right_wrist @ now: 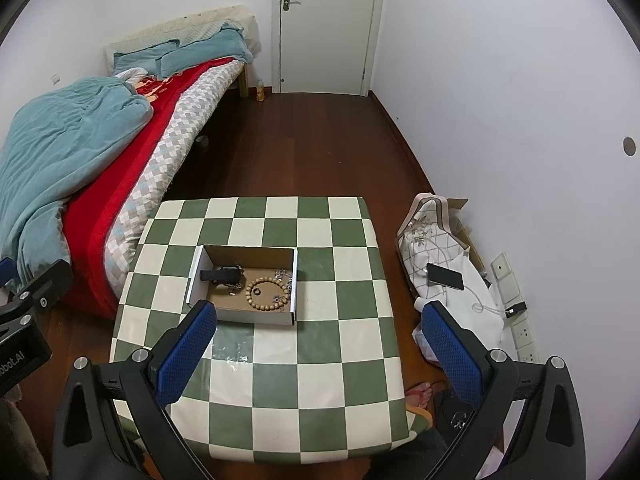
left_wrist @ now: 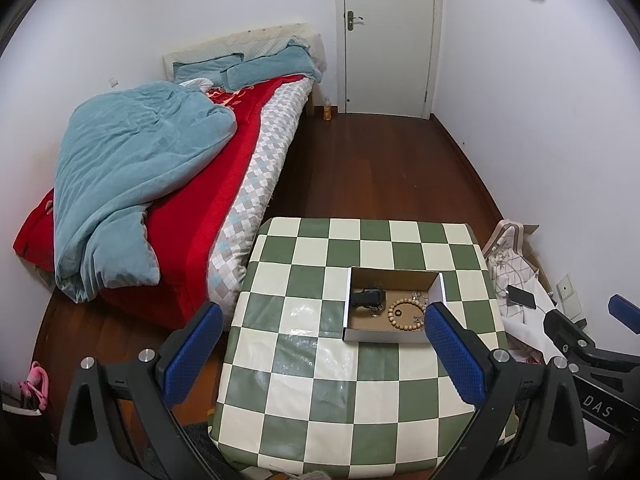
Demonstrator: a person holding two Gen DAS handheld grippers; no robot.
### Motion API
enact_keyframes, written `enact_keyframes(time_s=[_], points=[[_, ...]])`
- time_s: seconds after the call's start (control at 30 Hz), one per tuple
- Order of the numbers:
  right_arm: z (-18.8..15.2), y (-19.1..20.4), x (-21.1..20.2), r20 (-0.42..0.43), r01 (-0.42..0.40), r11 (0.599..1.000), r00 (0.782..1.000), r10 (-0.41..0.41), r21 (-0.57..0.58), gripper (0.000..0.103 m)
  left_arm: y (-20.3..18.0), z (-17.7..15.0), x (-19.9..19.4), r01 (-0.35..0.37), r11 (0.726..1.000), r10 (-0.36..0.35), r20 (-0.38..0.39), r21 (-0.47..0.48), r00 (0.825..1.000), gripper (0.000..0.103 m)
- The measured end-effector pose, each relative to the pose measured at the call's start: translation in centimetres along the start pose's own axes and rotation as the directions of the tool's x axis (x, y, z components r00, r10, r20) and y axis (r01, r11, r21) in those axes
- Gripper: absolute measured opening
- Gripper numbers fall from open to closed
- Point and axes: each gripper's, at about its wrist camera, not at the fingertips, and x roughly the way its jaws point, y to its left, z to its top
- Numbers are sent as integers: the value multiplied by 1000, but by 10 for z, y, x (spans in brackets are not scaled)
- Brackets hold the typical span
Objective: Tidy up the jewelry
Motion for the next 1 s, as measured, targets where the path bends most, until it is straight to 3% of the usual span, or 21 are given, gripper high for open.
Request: enact_keyframes(time_s=[1.0], points=[[3,-1,-12,12,-11,1000,1000,11,4,103,-2,-5,0,-15,1000,15,-5,-15,1000,103]])
